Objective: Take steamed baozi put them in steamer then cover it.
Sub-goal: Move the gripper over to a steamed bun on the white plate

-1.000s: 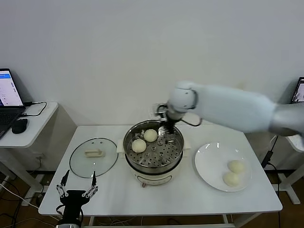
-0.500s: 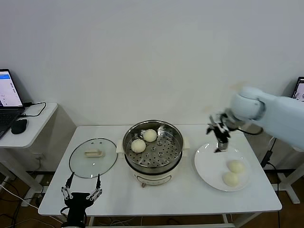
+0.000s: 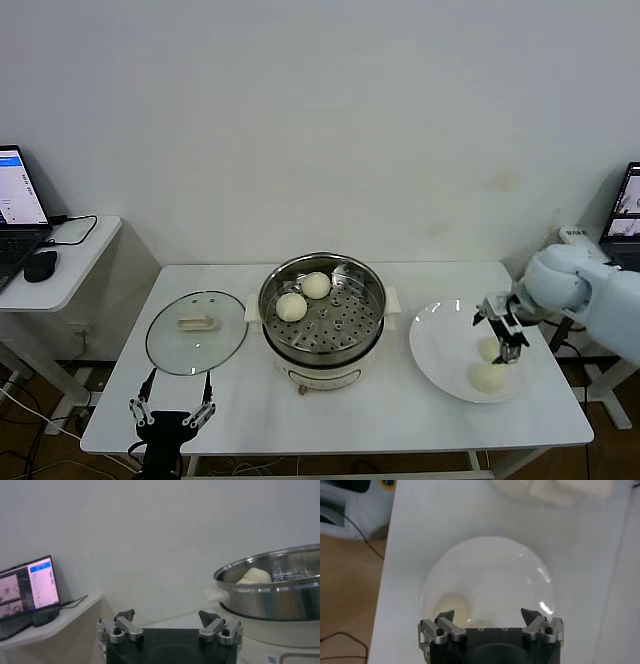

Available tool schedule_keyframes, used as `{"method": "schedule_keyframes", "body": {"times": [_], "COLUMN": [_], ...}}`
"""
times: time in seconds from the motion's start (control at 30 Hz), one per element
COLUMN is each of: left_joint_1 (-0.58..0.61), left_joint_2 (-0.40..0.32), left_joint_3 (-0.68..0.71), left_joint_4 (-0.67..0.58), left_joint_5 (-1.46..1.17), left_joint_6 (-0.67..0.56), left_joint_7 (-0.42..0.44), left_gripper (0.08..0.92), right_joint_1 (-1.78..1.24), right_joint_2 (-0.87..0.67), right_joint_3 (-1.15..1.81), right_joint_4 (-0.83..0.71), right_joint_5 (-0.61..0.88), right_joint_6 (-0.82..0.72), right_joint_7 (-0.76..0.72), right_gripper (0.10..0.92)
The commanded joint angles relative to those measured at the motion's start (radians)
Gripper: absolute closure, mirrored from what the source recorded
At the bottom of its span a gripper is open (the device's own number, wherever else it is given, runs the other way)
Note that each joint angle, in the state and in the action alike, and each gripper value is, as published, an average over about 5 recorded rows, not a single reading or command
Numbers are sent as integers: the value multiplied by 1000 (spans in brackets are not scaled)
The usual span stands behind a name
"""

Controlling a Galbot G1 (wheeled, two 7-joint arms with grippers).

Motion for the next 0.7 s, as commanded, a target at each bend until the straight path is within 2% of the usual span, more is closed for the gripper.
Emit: {"method": "schedule_keyframes", "body": {"times": [0.03,0.43,0.7], "left_joint_1": [1,2,-7], "left_joint_2": [-1,-4,-4], "left_joint_3": [-1,-5,-4], "left_joint_4": [2,9,19], "left_joint_5": [1,1,-1], "left_joint_6": [0,0,-1], "left_joint_7": [0,0,0], "left_gripper": [177,177,177], "right_joint_1": [-246,-286,-293], "right_joint_2": [4,57,82], "right_joint_3": [162,196,203], "right_joint_4": [-58,-132,-155], "right_joint_5": [-85,-111,-103], "right_joint_6": [29,26,16], "right_joint_7": [25,33,45], "right_gripper": [202,208,287]}}
